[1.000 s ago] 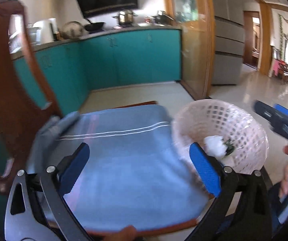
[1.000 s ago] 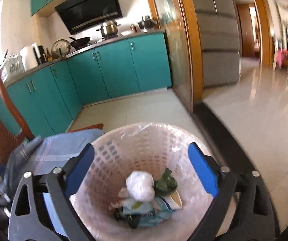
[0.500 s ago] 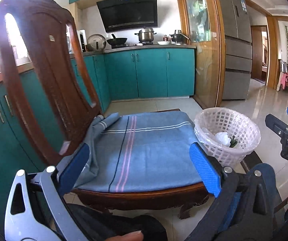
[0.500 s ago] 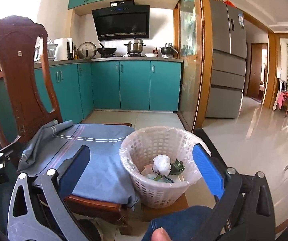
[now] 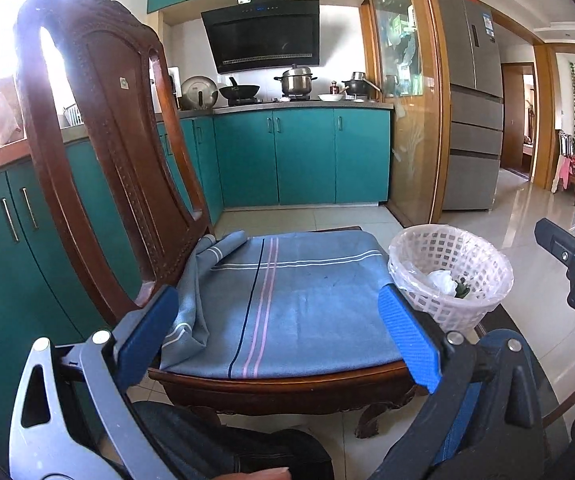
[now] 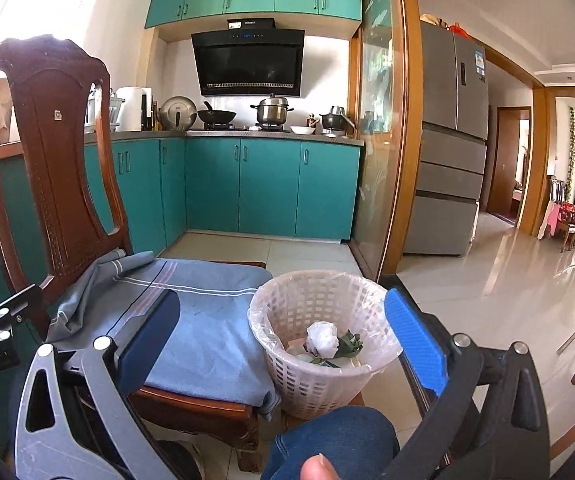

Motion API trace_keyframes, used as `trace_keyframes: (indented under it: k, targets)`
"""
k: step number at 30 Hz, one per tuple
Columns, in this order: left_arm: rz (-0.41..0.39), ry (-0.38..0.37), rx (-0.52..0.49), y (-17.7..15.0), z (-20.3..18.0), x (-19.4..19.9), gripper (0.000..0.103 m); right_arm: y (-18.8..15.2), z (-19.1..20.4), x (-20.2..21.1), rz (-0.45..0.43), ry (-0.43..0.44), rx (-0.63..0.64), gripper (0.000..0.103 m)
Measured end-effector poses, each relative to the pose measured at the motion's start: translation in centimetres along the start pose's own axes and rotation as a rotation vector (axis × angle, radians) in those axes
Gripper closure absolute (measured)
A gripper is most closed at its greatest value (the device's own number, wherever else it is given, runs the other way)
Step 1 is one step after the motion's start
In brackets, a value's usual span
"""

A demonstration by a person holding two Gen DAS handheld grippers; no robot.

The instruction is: Collect trash

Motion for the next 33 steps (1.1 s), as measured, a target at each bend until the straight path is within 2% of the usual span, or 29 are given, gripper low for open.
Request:
trace_keyframes:
  k: [33]
  targets:
    - [0.016,-0.015,-0.008,0.14,-0.22,-0.48,0.003,0.41,0.21,0.62,-0.013,-0.019,0.003,0.003]
Point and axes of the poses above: each gripper's, at about its wrist camera, not at the fingertips, and x roughly against the way its jaws point, z to its left, y to its top, the point moved 2 cm from there along -x, roughly the way its jaws point, and after that the axes turned 2 degrees about z, right-handed, at the moved point
